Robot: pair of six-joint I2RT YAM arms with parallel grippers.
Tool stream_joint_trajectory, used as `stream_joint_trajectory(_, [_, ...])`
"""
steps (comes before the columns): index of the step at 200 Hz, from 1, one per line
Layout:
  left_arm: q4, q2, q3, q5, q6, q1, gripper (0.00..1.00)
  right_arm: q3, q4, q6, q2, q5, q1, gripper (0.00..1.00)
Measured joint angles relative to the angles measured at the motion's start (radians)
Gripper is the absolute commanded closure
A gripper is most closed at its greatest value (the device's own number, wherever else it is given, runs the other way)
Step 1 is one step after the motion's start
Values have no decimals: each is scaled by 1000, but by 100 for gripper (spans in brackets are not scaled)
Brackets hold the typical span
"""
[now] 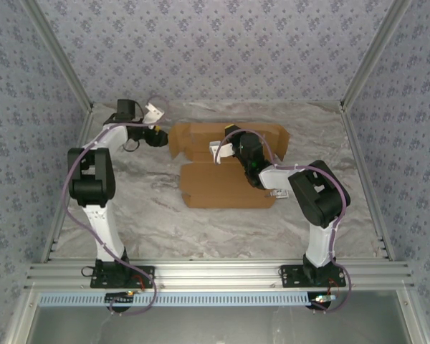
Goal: Fold the paper box
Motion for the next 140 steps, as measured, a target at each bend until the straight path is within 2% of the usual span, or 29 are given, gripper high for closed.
stream_joint_trajectory(87, [-225,41,125,134,174,-40,39,0,0,-16,0,7,2,100])
stream_joint_trajectory(140, [-298,43,130,219,237,-48,48,0,0,-23,0,7,2,100])
